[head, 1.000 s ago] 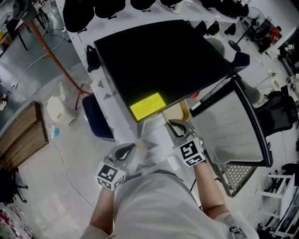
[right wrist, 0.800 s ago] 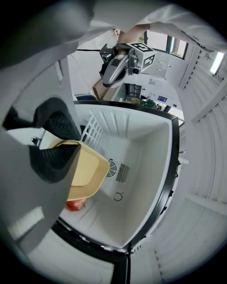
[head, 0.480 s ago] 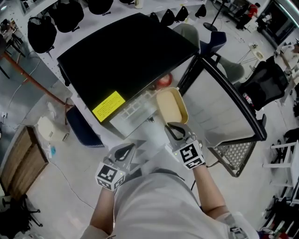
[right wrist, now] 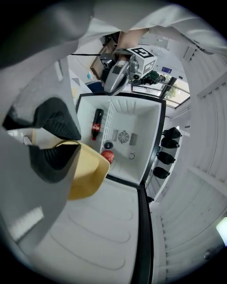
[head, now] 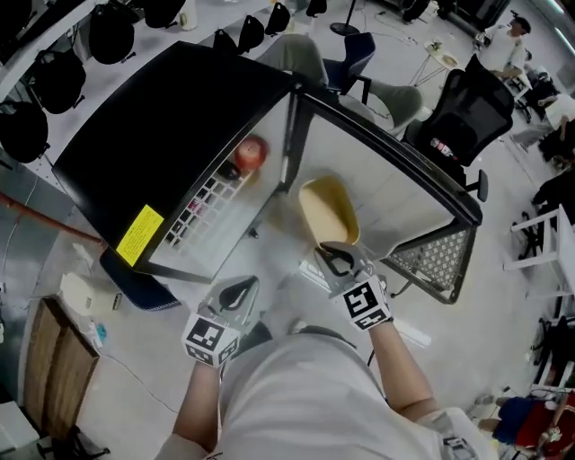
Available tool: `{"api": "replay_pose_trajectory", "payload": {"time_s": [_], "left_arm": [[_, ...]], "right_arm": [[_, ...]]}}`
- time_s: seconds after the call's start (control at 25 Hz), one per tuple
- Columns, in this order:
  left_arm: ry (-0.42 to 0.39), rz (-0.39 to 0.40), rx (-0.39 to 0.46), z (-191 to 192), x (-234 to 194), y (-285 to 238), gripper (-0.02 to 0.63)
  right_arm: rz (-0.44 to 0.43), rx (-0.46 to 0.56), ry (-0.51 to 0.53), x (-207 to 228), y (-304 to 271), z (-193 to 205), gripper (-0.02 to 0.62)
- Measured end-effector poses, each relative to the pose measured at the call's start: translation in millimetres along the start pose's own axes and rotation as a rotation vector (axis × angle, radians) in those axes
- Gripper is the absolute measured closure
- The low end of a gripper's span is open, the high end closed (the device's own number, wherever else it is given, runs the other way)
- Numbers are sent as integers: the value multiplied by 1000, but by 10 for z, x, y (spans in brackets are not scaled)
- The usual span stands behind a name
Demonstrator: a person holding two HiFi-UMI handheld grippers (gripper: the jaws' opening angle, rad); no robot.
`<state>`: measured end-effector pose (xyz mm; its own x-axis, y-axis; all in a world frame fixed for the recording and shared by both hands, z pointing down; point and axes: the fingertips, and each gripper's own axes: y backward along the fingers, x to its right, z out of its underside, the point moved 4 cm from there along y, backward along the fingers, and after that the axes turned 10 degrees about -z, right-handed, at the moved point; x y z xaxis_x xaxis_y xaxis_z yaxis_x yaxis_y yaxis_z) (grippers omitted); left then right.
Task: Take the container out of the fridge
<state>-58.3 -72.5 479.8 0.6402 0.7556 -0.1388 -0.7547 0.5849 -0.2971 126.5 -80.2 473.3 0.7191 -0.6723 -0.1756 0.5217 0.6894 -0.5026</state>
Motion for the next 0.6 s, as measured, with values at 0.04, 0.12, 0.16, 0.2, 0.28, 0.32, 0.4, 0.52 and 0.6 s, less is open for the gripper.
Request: {"api": "replay_pose_trajectory", "payload": {"time_s": [0.04, 0.12, 0.16, 0.2, 0.28, 0.32, 0.4, 0.52, 0.6], "left_arm": [[-5, 17, -3, -4, 40, -51, 598], [-15, 49, -6, -29, 116, -149, 598], [-20, 64, -6, -49, 149, -197, 598], [-24, 79, -4, -73, 179, -244, 598], [-31, 103, -3, -113, 238, -329, 597], [-35, 113, -3, -127, 268, -368, 598], [-42, 135, -3, -151, 329, -444, 598], [-52, 167, -6, -193, 409, -548, 597], [-58, 189, -6, -219, 453, -616, 598]], "right_arm": [[13, -4, -9, 15, 57, 46, 561], [42, -14, -27, 39, 172, 130, 561], [58, -22, -36, 52, 231, 174, 561], [75, -33, -47, 65, 290, 223, 561], [104, -51, -64, 83, 393, 306, 561], [113, -53, -70, 85, 434, 333, 561], [125, -53, -82, 81, 506, 379, 562], [146, -55, -101, 81, 600, 432, 565], [159, -51, -112, 77, 640, 456, 566]]}}
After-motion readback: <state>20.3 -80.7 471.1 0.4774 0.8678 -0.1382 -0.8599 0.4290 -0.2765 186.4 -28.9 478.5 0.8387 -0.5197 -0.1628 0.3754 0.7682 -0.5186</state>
